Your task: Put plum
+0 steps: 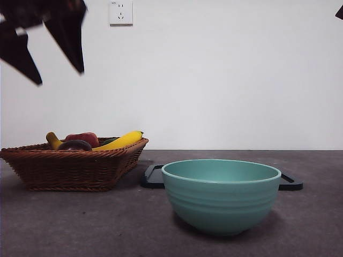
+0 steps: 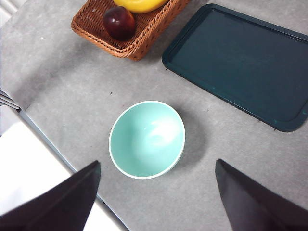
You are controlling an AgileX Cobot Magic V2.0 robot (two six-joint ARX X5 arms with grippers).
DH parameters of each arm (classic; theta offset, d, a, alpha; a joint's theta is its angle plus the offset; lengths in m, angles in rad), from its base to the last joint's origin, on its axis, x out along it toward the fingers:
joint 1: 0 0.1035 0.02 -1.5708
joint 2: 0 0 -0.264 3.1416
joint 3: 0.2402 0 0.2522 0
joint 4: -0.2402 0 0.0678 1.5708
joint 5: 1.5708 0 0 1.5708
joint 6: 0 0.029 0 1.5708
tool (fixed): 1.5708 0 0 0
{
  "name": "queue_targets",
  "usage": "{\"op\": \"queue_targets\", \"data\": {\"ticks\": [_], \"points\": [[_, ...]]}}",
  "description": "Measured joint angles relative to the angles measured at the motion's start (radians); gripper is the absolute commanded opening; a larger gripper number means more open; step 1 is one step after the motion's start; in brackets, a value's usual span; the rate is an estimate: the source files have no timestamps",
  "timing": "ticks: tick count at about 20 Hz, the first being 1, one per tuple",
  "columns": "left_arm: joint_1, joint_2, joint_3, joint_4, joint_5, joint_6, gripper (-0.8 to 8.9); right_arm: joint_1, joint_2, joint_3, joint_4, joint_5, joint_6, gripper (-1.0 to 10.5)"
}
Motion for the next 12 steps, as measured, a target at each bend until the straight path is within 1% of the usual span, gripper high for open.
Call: {"op": "queue_targets", "data": {"ticks": [1, 5, 12], "points": [[0.000, 0.037, 0.000, 0.008, -0.015, 0.000, 4.59, 0.000, 0.000, 0.000, 0.000, 0.000, 0.000, 3.8], [0.000, 0.147, 0.000, 0.061, -0.019, 0.000, 4.59, 0.000, 0.000, 0.000, 0.000, 0.000, 0.000, 3.8], [0.000, 0.276, 0.001, 0.112, -0.019, 0.000, 4.59, 0.000, 0.000, 0.000, 0.000, 0.000, 0.000, 3.8]]}}
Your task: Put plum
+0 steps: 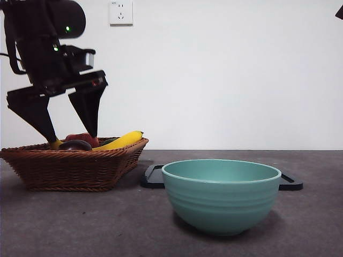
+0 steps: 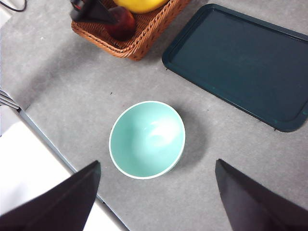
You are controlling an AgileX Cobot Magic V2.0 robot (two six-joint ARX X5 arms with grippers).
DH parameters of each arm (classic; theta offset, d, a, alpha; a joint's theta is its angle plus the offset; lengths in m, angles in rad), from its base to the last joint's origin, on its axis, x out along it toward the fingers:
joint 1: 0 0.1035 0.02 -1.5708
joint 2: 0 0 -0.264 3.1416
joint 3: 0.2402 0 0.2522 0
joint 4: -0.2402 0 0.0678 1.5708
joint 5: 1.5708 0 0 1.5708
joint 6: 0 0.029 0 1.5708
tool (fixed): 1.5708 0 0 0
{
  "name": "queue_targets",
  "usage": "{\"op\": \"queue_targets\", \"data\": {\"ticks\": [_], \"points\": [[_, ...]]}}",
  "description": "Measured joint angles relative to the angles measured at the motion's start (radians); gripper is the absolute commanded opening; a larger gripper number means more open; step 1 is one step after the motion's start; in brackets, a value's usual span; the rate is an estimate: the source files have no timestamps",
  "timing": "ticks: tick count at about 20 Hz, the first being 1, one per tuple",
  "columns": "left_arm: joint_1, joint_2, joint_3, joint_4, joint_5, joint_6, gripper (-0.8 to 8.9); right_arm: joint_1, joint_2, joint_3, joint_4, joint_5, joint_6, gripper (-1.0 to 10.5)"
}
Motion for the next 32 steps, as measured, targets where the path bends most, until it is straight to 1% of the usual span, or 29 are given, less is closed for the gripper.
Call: {"op": "queue_targets", "data": {"ticks": [12, 13, 17, 18, 25, 28, 32], "points": [[0.000, 0.110, 0.001, 0.056, 0.000, 0.000, 4.58, 0.000, 0.000, 0.000, 0.000, 0.000, 0.000, 3.8], [0.000, 0.112, 0.001, 0.057, -0.001, 0.000, 4.43, 0.000, 0.000, 0.000, 0.000, 0.000, 0.000, 3.8], [0.000, 0.112, 0.001, 0.064, -0.001, 0.000, 2.90, 0.000, 0.000, 0.000, 0.001, 0.000, 0.000, 3.8], [0.000, 0.112, 0.001, 0.064, -0.001, 0.000, 2.67, 0.000, 0.000, 0.000, 0.001, 0.000, 0.000, 3.8], [0.000, 0.110, 0.007, 0.047, -0.001, 0.000, 2.66, 0.000, 0.000, 0.000, 0.007, 0.000, 0.000, 3.8], [-0.011, 0.056, 0.012, 0.044, -0.001, 0.000, 2.67, 0.000, 0.000, 0.000, 0.008, 0.000, 0.000, 3.8], [-0.057, -0.108, 0.057, 0.040, 0.003, -0.002, 2.67, 0.000, 0.000, 0.000, 0.008, 0.000, 0.000, 3.8]]}}
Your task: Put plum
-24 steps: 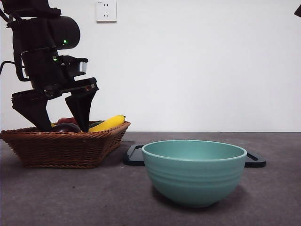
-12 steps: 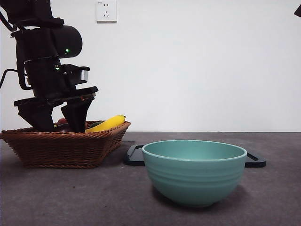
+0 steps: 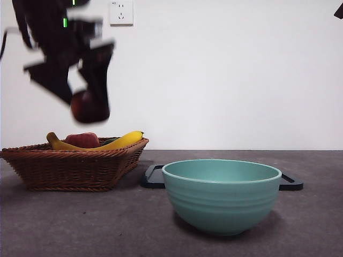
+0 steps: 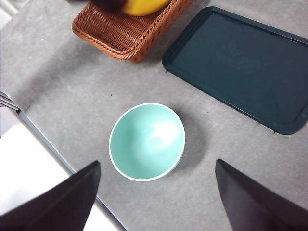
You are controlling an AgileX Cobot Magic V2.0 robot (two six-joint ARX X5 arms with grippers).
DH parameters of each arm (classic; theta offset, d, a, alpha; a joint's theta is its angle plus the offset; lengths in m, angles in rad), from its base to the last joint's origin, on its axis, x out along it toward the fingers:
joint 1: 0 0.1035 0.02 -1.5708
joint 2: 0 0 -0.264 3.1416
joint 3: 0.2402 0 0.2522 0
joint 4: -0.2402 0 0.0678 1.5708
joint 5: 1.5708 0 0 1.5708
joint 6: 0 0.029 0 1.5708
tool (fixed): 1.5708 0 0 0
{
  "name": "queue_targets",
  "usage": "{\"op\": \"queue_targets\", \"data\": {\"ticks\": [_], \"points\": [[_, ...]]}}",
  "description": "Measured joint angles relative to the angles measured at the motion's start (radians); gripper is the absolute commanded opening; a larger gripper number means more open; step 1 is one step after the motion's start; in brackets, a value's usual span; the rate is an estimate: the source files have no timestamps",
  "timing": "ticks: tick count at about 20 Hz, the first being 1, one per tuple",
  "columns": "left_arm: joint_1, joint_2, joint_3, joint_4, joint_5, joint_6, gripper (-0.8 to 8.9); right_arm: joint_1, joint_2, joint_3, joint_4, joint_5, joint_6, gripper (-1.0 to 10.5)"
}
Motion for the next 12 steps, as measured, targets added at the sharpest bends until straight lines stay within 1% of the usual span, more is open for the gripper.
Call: {"op": "queue_targets", "data": {"ticks": [2, 3, 5, 6, 9, 12], "points": [[-0.047, -0.078, 0.004, -0.007, 0.025, -0.002, 2.66, 0.000, 0.000, 0.000, 0.002, 0.000, 0.000, 3.8], [-0.081, -0.112, 0.004, -0.017, 0.053, -0.002, 2.66, 0.000, 0.000, 0.000, 0.007, 0.000, 0.000, 3.8], [-0.154, -0.153, 0.004, -0.022, 0.099, -0.002, 2.66, 0.000, 0.000, 0.000, 0.008, 0.000, 0.000, 3.8], [-0.190, -0.161, 0.004, -0.022, 0.105, -0.002, 2.66, 0.000, 0.000, 0.000, 0.008, 0.000, 0.001, 3.8], [-0.303, -0.150, 0.004, -0.021, 0.105, -0.002, 2.66, 0.000, 0.000, 0.000, 0.008, 0.000, 0.002, 3.8], [-0.385, -0.097, 0.004, -0.007, 0.105, 0.002, 2.66, 0.000, 0.000, 0.000, 0.008, 0.000, 0.008, 3.8]]}}
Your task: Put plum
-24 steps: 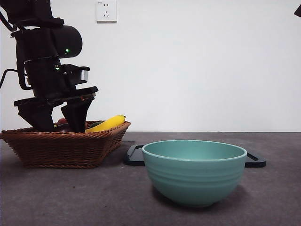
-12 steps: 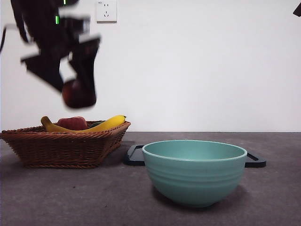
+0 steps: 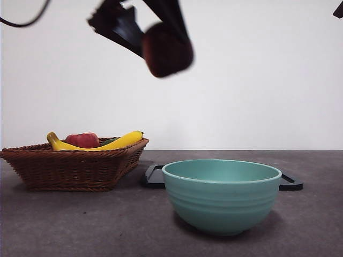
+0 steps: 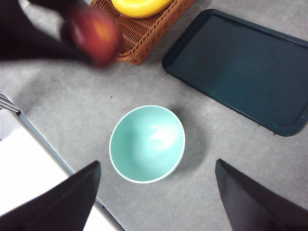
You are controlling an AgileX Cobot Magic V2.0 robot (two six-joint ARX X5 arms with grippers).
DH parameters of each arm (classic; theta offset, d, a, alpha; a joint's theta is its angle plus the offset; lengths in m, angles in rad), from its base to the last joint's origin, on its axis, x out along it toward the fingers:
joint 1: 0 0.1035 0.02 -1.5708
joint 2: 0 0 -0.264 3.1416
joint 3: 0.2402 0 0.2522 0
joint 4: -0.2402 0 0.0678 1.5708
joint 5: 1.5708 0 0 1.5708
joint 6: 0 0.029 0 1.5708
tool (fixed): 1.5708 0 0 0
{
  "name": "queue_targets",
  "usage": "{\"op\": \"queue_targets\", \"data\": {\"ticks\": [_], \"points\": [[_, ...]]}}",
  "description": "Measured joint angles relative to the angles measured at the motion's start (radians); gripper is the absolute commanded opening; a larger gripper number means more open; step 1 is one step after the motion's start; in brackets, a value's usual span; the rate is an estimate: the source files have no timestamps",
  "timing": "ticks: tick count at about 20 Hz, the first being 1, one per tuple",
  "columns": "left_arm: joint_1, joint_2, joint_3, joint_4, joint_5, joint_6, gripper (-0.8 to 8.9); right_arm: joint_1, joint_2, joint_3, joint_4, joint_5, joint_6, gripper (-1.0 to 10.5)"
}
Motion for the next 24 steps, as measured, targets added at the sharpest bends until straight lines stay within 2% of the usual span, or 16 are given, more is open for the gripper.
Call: {"op": "queue_targets", "data": {"ticks": [8, 13, 22, 24], "points": [[-0.129, 0.217, 0.000, 0.001, -0.001, 0.079, 2.65, 0.000, 0.000, 0.000, 0.000, 0.000, 0.000, 3.8], [-0.158, 0.322, 0.000, 0.005, -0.056, 0.113, 2.64, 0.000, 0.000, 0.000, 0.000, 0.000, 0.001, 3.8], [-0.190, 0.394, 0.000, 0.034, -0.083, 0.141, 2.51, 0.000, 0.000, 0.000, 0.000, 0.000, 0.001, 3.8], [-0.190, 0.394, 0.000, 0.034, -0.084, 0.146, 3.56, 0.000, 0.000, 0.000, 0.000, 0.000, 0.001, 3.8]]}}
